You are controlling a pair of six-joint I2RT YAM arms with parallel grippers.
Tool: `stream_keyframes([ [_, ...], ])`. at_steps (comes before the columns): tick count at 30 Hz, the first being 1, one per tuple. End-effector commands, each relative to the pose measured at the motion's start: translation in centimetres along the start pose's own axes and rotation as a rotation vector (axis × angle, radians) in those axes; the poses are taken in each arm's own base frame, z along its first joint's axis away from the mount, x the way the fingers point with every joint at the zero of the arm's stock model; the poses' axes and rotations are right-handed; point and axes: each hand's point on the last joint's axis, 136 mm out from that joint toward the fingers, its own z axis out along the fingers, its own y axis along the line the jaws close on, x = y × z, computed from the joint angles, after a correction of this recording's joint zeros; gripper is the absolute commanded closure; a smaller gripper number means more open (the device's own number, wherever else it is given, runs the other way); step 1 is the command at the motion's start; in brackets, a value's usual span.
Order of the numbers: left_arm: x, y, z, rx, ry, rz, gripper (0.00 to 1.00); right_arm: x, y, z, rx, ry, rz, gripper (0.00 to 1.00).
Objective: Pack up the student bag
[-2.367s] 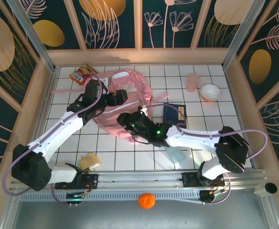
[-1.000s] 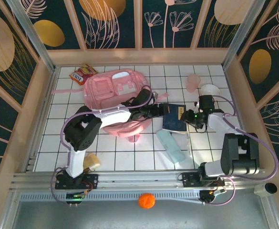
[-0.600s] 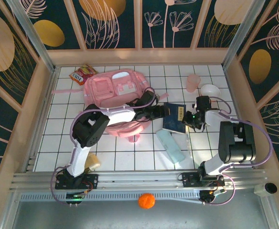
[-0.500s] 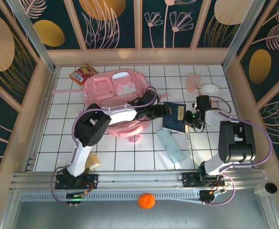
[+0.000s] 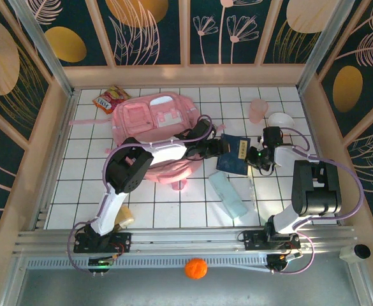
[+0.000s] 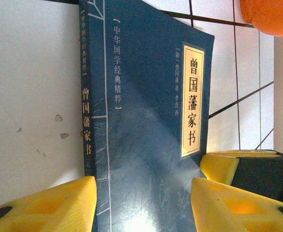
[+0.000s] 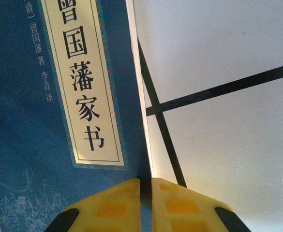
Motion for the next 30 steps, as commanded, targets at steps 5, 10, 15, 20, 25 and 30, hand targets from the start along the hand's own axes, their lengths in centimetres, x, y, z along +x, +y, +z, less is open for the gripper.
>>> stream_keyframes([
  [5,0.8,-0.8,-1.5,-0.054,-0.009,0.093,0.39,1.6,-1.8,1.2,0.067,0.054,0.009,0.89],
  [10,0.6,0.7,-1.6,-0.120,-0.035,0.089,0.39,2.0,-2.2,1.3,0.081,0.066,0.011,0.89],
  [15,0.7,2.2,-1.0,-0.162,-0.040,0.085,0.39,2.2,-2.2,1.3,0.075,0.069,0.015,0.90],
  [20,1.8,1.8,0.1,-0.111,0.008,0.062,0.42,2.2,-1.8,1.3,0.057,0.069,0.018,0.90],
  [25,1.6,-0.5,0.2,-0.017,0.008,0.054,0.44,2.0,-1.3,1.2,0.031,0.064,0.019,0.90],
  [30,0.5,-4.3,-0.6,0.084,-0.008,0.064,0.44,2.0,-1.0,1.2,0.013,0.068,0.017,0.90],
])
